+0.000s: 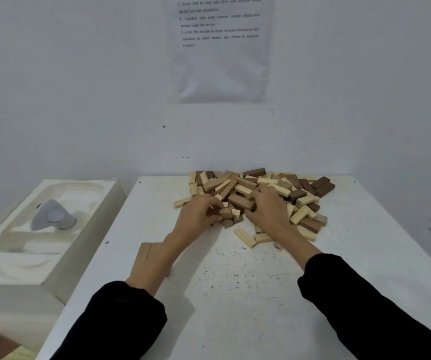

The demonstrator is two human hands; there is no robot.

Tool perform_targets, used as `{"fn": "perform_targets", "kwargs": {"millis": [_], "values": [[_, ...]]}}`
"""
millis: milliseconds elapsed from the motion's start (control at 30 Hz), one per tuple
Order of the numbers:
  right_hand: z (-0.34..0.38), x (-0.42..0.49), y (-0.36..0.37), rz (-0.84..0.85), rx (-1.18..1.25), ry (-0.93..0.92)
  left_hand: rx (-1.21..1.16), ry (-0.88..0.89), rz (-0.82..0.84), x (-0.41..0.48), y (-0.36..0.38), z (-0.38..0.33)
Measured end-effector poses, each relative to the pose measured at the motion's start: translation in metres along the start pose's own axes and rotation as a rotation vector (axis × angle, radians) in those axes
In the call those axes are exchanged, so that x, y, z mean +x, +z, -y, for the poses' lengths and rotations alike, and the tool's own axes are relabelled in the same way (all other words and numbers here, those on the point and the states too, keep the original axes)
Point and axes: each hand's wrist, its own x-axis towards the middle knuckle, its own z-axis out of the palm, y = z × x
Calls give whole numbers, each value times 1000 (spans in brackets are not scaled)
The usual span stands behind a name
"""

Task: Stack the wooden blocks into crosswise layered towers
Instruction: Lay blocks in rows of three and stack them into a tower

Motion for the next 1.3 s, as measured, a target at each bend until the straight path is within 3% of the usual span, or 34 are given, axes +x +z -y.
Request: {"fn": "perform_targets", "kwargs": {"millis": [133, 300, 433, 567, 700, 867, 1033, 1200, 1300], "values": [[3, 17, -13, -87, 66, -75, -75, -13, -42, -4, -10, 5], [2, 44, -18, 144, 57, -27, -198, -87, -55, -7, -24, 11], [4, 53, -18, 196, 86, 54, -248, -130, -61, -13, -30, 13], [3, 53, -19, 166, 229, 76, -294, -145, -78, -19, -35, 16], [3, 34, -28, 15, 246, 23, -338, -142, -72, -25, -43, 9], [8, -19, -53, -75, 443, 19, -343, -142, 65, -43, -47, -3], [3, -91, -54, 105, 528, 15, -322, -164, 209, -70, -46, -12], [-16, -133, -43, 246, 489, -30, -303, -63, 493, -114, -27, -37], [-21, -143, -42, 284, 524, -67, -325, -29, 463, -124, -13, -42]]}}
